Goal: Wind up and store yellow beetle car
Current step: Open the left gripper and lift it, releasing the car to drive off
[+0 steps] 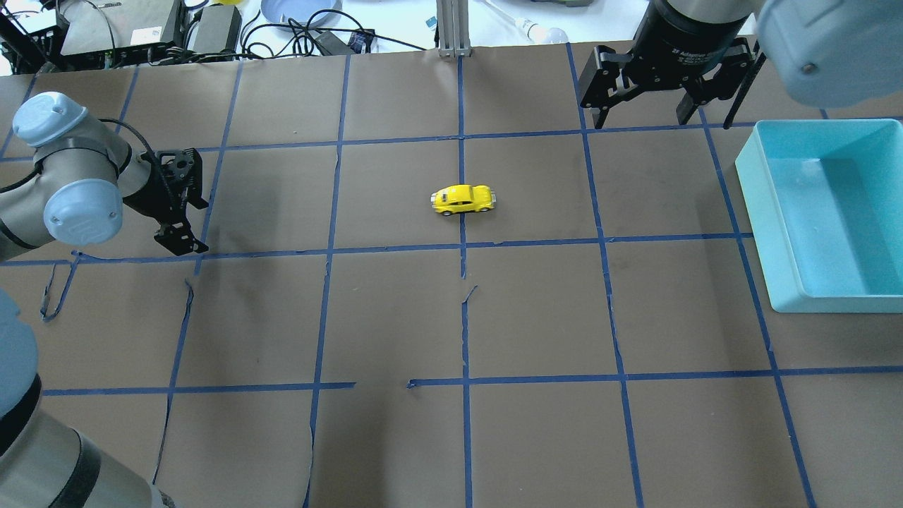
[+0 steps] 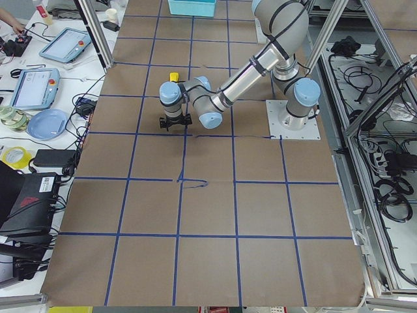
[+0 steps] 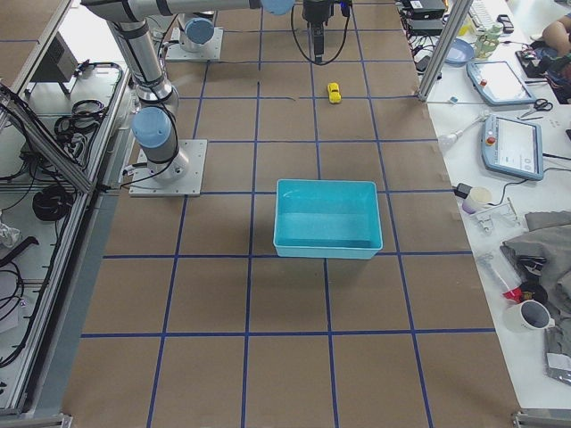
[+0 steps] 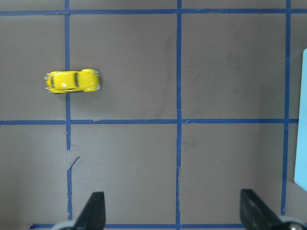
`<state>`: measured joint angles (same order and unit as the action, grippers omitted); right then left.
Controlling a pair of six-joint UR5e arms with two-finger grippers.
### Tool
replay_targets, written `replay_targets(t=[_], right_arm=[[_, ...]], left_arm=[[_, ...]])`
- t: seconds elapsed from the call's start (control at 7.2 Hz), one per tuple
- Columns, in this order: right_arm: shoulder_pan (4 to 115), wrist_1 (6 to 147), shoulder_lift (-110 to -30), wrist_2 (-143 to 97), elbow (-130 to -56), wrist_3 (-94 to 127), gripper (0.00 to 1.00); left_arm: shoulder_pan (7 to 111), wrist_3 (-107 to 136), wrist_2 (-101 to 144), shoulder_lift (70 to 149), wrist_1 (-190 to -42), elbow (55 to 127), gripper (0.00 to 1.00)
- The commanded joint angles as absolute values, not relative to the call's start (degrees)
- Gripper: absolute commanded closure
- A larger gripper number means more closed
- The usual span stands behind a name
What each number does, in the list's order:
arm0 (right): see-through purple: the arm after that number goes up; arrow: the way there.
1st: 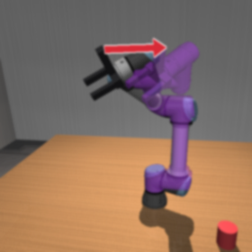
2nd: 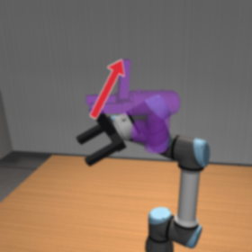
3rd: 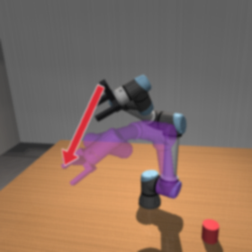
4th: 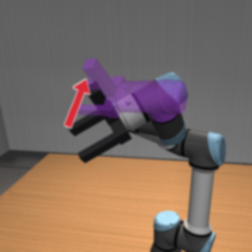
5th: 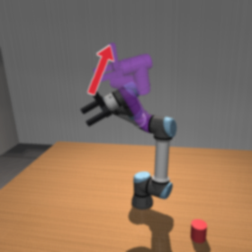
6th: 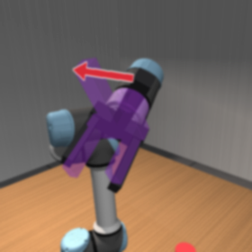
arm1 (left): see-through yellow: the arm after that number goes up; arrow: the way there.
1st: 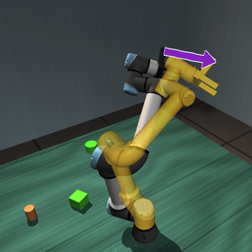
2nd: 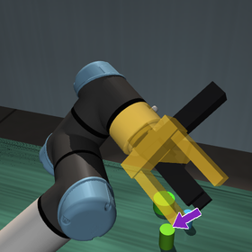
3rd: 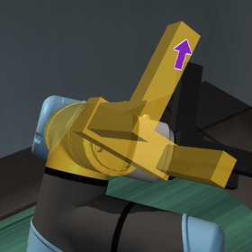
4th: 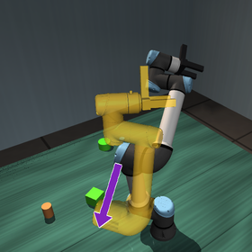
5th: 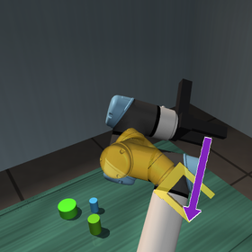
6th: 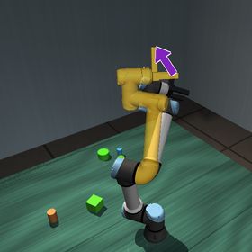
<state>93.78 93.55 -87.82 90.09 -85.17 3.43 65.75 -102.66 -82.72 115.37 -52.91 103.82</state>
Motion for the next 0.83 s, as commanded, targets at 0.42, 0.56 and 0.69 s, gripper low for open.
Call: replay_targets(t=[0.42,0.56,0.69], right_arm=[[93.8,93.5,-87.8,90.1,-85.2,3.4,0.0],[93.8,93.5,-87.8,90.1,-85.2,3.4,0.0],[93.8,93.5,-87.8,90.1,-85.2,3.4,0.0]], left_arm=[[73.3,-84.9,-82.5,108.4,-61.1,101.7,0.0],[75.3,-80.2,-82.6,106.5,-62.2,101.6,0.0],[77.4,-73.4,-82.6,104.2,-63.5,101.7,0.0]])
